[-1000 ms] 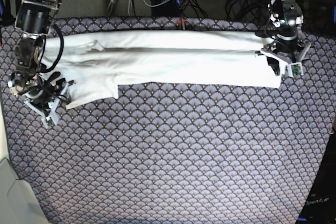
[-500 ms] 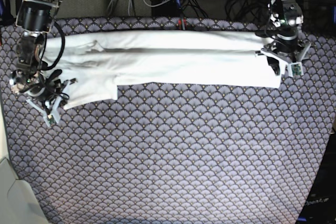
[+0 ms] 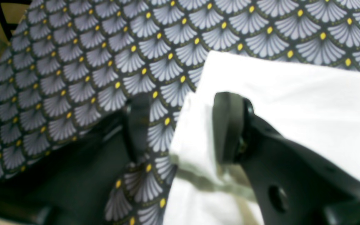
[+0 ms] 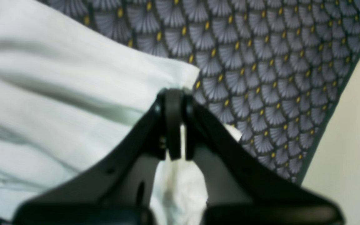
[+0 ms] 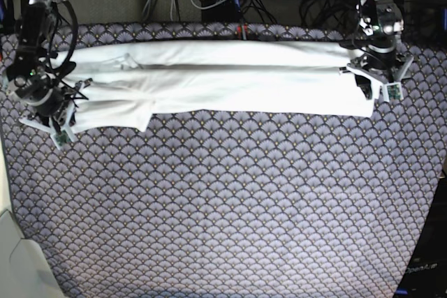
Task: Fold the T-shirt properly
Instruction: 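Pull the strip end with the right gripper to straighten the fold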
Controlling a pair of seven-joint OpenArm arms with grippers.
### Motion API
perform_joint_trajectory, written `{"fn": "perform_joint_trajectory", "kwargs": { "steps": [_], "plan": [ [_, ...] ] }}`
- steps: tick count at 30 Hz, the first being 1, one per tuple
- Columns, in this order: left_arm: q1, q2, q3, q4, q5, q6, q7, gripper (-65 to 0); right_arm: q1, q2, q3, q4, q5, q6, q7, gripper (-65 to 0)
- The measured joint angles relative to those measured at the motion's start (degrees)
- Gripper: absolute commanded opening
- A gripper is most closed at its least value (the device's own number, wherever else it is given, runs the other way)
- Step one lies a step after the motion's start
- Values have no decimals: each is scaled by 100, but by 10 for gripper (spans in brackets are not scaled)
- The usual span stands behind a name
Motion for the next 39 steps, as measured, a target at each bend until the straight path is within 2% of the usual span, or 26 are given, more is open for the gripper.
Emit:
{"fn": "perform_joint_trajectory", "kwargs": {
  "steps": [8, 12, 15, 22, 27, 32, 39],
  "plan": [
    [15, -2, -7, -2, -2, -37, -2, -326, -645, -111, 557, 754, 37, 0, 46, -650],
    [20, -15, -7, -2, 2, -35, -2, -326, -975, -109, 826, 811, 24, 7, 66, -650],
    [20, -17, -7, -2, -2, -42, -2, -325, -1106, -251, 1060, 787, 15, 7, 68, -650],
    [83, -52, -7, -17, -2, -44, -26, -325, -1272, -531, 1032, 743, 15, 0, 85, -650],
    [144, -68, 22, -17, 2, -42, -22, -324, -1158, -557, 1029, 243, 15, 0, 76, -650],
    [267, -76, 31, 15, 0, -44, -87, -241, -1038, -549, 1025, -28, 9, -2, 114, -650],
    [254, -31, 31, 48, -2, -42, -85, -241, -1056, -549, 1025, -28, 11, -2, 114, -650]
  ]
}}
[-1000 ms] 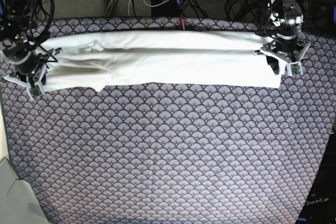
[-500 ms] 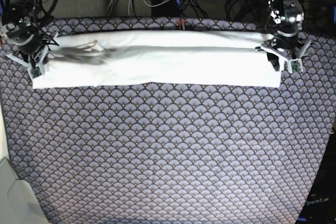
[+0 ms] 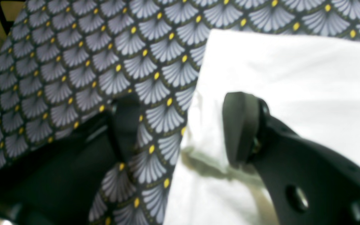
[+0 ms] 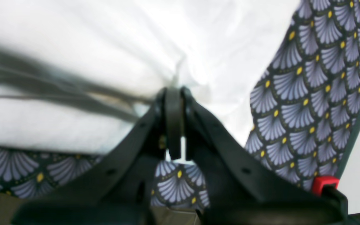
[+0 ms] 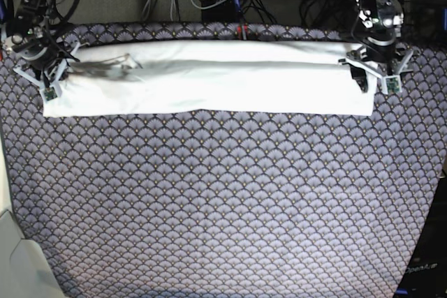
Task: Fold the T-shirt properly
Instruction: 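Pull the strip end with the right gripper to straighten the fold, then carry the strip end with the left gripper toward the right gripper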
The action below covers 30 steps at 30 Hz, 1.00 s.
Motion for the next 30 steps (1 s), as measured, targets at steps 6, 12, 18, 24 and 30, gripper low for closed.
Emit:
{"fn": "perform_joint_trajectory", "kwargs": {
  "steps": [6, 12, 18, 24, 30],
  "plan": [
    [0, 15, 2, 0, -313, 0, 0, -239, 0, 0, 0, 0, -2, 0, 0, -650],
    [2, -48, 2, -39, -1043, 2, 66, -240, 0, 0, 0, 0, -2, 0, 0, -650],
    [52, 28, 2, -39, -1075, 2, 66, -241, -2, 0, 0, 0, -2, 0, -2, -650],
    [13, 2, 271, -278, -1121, 61, -216, -241, -2, 0, 0, 0, -2, 0, -2, -650],
    [-70, -4, 293, -455, -1178, 44, -369, -297, 0, 13, 0, 0, 0, 2, -2, -650]
  ]
}}
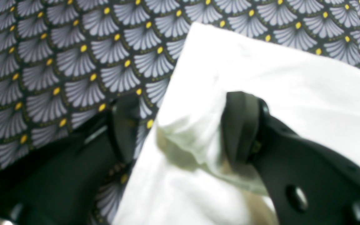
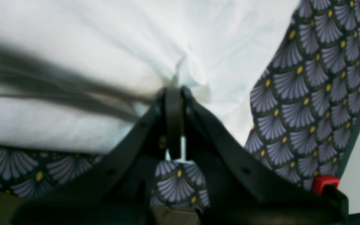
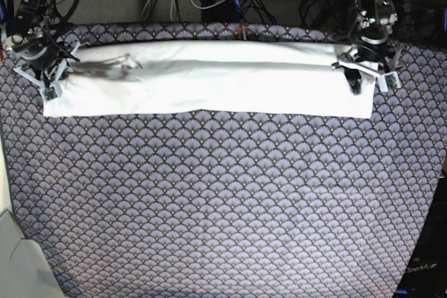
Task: Fold the T-shirt properly
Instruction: 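Carry the strip end with the left gripper toward the right gripper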
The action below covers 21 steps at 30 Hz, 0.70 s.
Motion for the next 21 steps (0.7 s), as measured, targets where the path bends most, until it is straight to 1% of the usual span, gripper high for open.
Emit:
{"fn": "perform_joint_trajectory", "kwargs": {
  "steps": [1, 2, 3, 5, 6, 7, 8, 9, 11, 14, 15, 17, 18, 21],
  "plan": [
    [-20, 2, 9, -28, 0, -4, -2, -350, 2, 2, 0, 0, 0, 0, 0, -650],
    [-35, 4, 13, -31, -2, -76, 4, -413, 2, 2, -2, 0, -2, 0, 0, -650],
    [-42, 7, 15, -31, -2, -76, 4, -475, 2, 2, -2, 0, 0, 0, 0, -650],
    [-46, 15, 48, -33, 2, -116, 2, -620, 2, 2, -2, 0, 0, 0, 0, -650],
    [-50, 22, 48, -33, 2, -116, 2, -650, 2, 0, -2, 0, 0, 0, 0, -650],
    [-55, 22, 48, -24, 11, -111, 7, -650, 2, 0, -2, 0, 0, 0, 0, -650],
    [-57, 20, 48, -22, 2, -111, 24, -628, 2, 2, -2, 0, 0, 0, 0, -650],
    [-57, 20, 48, -22, 2, -111, 22, -625, 4, 2, -2, 0, 0, 0, 0, -650],
    [-57, 20, 48, 35, 2, -107, 81, -645, 4, 2, -2, 0, 0, 0, 0, -650],
    [9, 17, 120, 356, 52, -39, 415, -644, 4, 2, -2, 0, 0, 0, 0, -650],
    [98, 17, 221, 595, 90, 66, 516, -644, 4, 2, 0, 0, -2, 0, 0, -650],
    [299, 22, 494, 1193, 94, 85, 516, -644, 15, 2, -2, 0, -7, -2, -11, -650],
    [365, 57, 667, 1567, 90, 83, 562, -644, 17, 2, -2, 0, -11, 0, -17, -650],
    [389, 247, 1338, 2452, 120, 28, 409, -644, 15, -2, 0, 0, -9, -2, -17, -650]
  ]
}}
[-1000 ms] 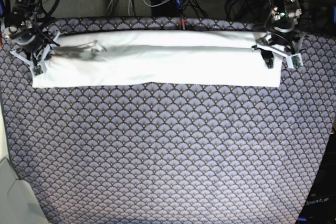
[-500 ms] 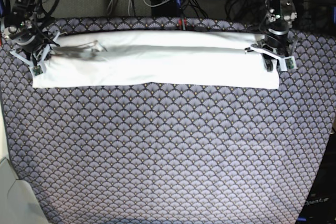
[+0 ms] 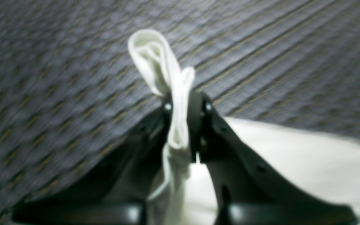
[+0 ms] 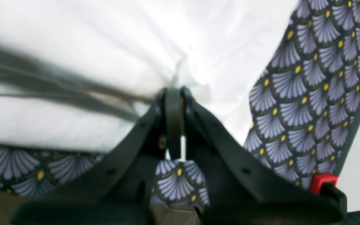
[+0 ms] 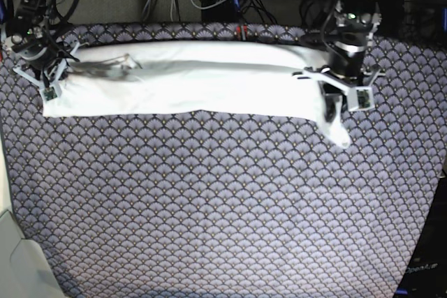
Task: Fold the T-shirt properly
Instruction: 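Carry the strip end with the left gripper toward the right gripper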
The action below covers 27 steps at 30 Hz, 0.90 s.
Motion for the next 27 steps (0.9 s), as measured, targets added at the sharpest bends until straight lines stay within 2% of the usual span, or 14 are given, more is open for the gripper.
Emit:
{"fn": "perform_joint_trajectory", "kwargs": {
  "steps": [2, 6, 9, 12, 16, 21, 27],
  "plan": [
    [52, 66, 518, 323, 9, 15, 155, -644, 2, 4, -2, 0, -2, 2, -2, -650],
    [-28, 79, 1663, 308, 7, 59, 922, -644, 2, 9, 0, 0, 7, 2, 0, -650],
    [-391, 260, 2308, 52, 28, 116, 846, -644, 2, 13, -2, 0, 7, 2, 0, -650],
    [-570, 369, 2695, -313, 26, 529, 892, -644, 17, 20, -2, -2, 7, 2, -4, -650],
    [-1008, 348, 3270, -660, 13, 1051, 935, -644, 2, 81, -2, -11, 9, 2, -28, -650],
    [-1191, 348, 3670, -927, 7, 1244, 898, -644, 2, 151, -2, -22, 9, 2, -26, -650],
    [-1322, 374, 3904, -1104, -13, 1237, 883, -644, 0, 177, -2, -22, -9, 2, -50, -650]
  ]
}}
